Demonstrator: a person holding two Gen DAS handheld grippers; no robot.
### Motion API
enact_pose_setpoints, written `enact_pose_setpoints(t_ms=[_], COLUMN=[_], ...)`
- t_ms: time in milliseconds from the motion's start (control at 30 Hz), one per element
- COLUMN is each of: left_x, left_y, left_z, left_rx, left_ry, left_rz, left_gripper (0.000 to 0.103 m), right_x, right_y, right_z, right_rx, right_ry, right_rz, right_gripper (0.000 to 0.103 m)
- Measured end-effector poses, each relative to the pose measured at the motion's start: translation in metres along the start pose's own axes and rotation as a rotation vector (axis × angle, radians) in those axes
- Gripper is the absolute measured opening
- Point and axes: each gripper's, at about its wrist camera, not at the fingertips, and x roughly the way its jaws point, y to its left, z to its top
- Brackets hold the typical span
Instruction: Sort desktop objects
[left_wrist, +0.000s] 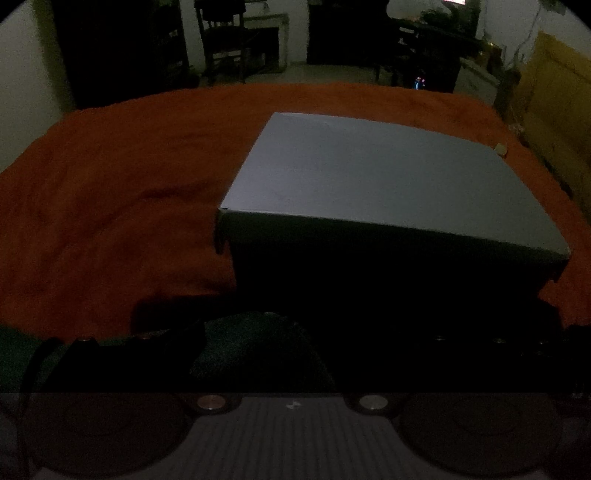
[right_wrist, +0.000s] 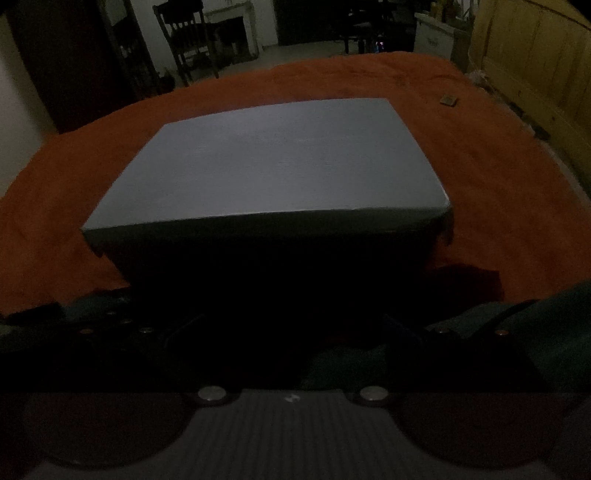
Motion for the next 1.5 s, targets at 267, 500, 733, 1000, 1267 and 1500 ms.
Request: enact_pose_setpoints(t_ms=[267, 500, 733, 1000, 1267, 1500], left_x=[0.0010, 0.0012, 0.0009, 0.0019, 0.0007, 0.0019], left_y=[-0.0007, -0.0035, -0.0046, -0.0048, -0.0054, -0.0010], left_z=[-0.0013, -0.0010, 0.0004, -0.0001, -0.0020, -0.0027], left_rx=[-0.020, -0.021, -0.023, -0.022, -0.024, -0.022], left_ry=[-0.001, 0.002, 0.006, 0.010, 0.011, 0.012], left_rz=[0.009, 0.011, 0.015, 0.019, 0.020, 0.018], left_gripper=[0.102, 0.102, 0.102, 0.102, 0.102, 0.102], right_x=[-0.0018, -0.0009, 0.0007, 0.0014, 0.0022, 0.0031], right_y=[0.0001, 0.0028, 0.0037, 0.0017, -0.0003, -0.0012], right_z=[0.0010, -0.0023, -0.0021, -0.0025, -0.0028, -0.0033], right_rx=[0.012, 0.023, 0.023, 0.026, 0.029, 0.031], right_ry=[-0.010, -0.017, -0.015, -0.011, -0.006, -0.004], right_rz=[0.016, 0.018, 0.015, 0.017, 0.019, 0.021], right_gripper=[0.103, 0.103, 0.103, 0.103, 0.103, 0.103])
